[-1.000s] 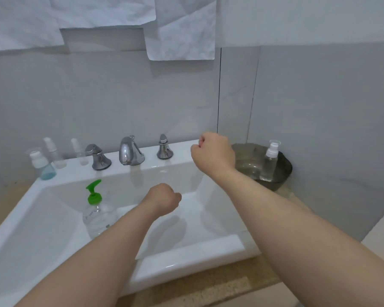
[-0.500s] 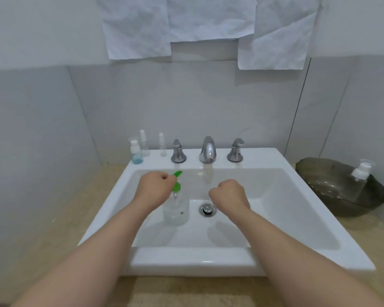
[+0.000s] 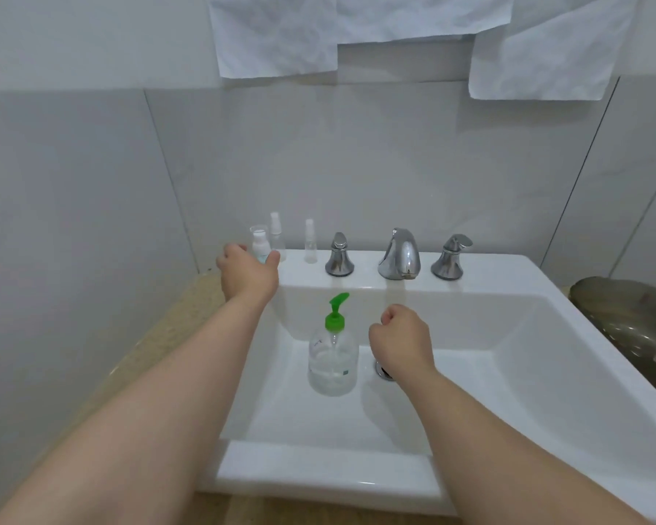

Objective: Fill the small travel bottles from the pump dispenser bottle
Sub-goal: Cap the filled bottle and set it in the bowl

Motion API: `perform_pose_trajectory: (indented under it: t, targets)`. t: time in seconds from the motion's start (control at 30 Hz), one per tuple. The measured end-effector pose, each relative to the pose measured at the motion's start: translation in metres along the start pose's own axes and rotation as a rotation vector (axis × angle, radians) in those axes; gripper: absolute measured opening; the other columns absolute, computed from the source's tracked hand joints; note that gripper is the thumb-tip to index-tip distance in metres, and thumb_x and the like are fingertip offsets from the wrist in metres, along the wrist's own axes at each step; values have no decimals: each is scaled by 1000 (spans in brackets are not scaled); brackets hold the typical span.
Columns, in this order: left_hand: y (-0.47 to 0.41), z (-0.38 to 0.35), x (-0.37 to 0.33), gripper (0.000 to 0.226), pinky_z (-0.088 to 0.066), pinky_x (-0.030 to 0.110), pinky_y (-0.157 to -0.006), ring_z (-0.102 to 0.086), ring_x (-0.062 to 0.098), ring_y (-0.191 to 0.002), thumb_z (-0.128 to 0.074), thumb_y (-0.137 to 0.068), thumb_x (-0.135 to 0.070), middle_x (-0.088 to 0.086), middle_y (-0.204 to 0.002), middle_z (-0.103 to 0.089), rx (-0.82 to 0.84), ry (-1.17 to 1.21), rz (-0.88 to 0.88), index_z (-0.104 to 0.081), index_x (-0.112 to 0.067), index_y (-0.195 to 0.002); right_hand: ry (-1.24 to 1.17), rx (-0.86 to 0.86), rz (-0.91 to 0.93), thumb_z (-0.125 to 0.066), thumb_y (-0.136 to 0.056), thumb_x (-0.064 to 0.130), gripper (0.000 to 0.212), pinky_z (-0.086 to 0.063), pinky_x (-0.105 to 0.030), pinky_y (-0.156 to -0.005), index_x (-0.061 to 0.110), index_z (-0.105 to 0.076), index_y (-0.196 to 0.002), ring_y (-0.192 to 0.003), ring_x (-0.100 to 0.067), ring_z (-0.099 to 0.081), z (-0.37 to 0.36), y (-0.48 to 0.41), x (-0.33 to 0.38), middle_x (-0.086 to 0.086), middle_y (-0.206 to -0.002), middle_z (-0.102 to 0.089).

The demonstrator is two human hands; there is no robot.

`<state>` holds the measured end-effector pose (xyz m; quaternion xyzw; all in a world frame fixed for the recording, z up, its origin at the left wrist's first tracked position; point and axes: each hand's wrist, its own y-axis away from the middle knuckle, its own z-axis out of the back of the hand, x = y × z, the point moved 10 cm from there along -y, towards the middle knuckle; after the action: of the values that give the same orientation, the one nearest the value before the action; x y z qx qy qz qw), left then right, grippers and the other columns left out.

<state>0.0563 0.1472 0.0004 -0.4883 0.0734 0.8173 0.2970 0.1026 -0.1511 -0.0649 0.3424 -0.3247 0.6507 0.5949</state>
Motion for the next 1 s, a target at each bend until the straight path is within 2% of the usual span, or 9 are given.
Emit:
perform_pose_trajectory:
  t: [0.13,0.33,0.43,0.5,0.57,0.7,0.8,0.9,1.0]
  targets:
    - [-22,-20,5,74,-44,43,-100,-54,38,-128,-74,-91,-46,17,-148,-45,25,-79,15,-43,-8,-146,43,-8,4,-47,-78,0,23,-25,-29,-54,18,-36,-69,-60,-19,-34,2,-8,-2,2,-70,-41]
    - [-31,-28,8,46,-46,41,-92,-60,40,-120,-65,-98,-42,17,-134,-59,-25,-145,-6,-59,-8,-128,64,11,6,-48,-78,2,20,-29,-28,-54,18,-40,-69,-59,-20,-37,-4,-13,-4,1,-73,-46]
    - [-8,-13,7,30,-39,36,-76,-63,36,-105,-64,-97,-41,6,-104,-66,-77,16,-66,-60,-13,-107,35,-6,0,-48,-78,1,22,-28,-27,-52,18,-39,-68,-56,-19,-37,5,-14,-4,1,-71,-44]
    - [27,6,-4,29,-37,36,-72,-61,33,-92,-63,-95,-44,-4,-83,-60,-128,83,-150,-55,-16,-91,1,-23,-13,-48,-77,1,22,-28,-28,-54,18,-39,-67,-58,-20,-36,10,-16,-6,1,-69,-44]
    - [69,20,-24,30,-37,38,-70,-56,30,-86,-63,-96,-43,-7,-75,-55,-115,76,-283,-52,-16,-87,-68,-31,-36,-49,-77,2,22,-29,-28,-55,17,-39,-66,-60,-21,-36,14,-12,-8,1,-68,-44]
    - [152,5,-52,25,-46,41,-65,-60,22,-73,-69,-90,-37,-2,-76,-59,238,43,-456,-49,-24,-85,-154,-8,-26,-55,-89,15,24,-34,-31,-57,18,-42,-69,-67,-22,-43,24,1,-5,1,-72,-49]
    - [192,-32,-50,27,-56,46,-71,-67,26,-75,-79,-83,-36,3,-84,-62,500,-23,-449,-57,-23,-87,-181,18,-31,-44,-104,45,38,-43,-33,-65,16,-52,-80,-75,-26,-53,41,8,-2,-6,-84,-62]
    - [210,-66,-54,29,-49,34,-63,-62,22,-74,-81,-84,-32,0,-83,-62,590,-144,-422,-57,-17,-90,-257,88,-209,-20,-107,58,66,-45,-30,-57,8,-62,-100,-68,-27,-58,64,22,-24,-14,-92,-70]
    - [232,-97,-69,28,-40,28,-63,-56,18,-79,-80,-85,-24,-2,-93,-62,662,-242,-510,-54,-19,-94,-222,224,-276,-20,-102,71,81,-44,-26,-52,6,-68,-99,-59,-24,-61,80,40,-47,-12,-83,-75]
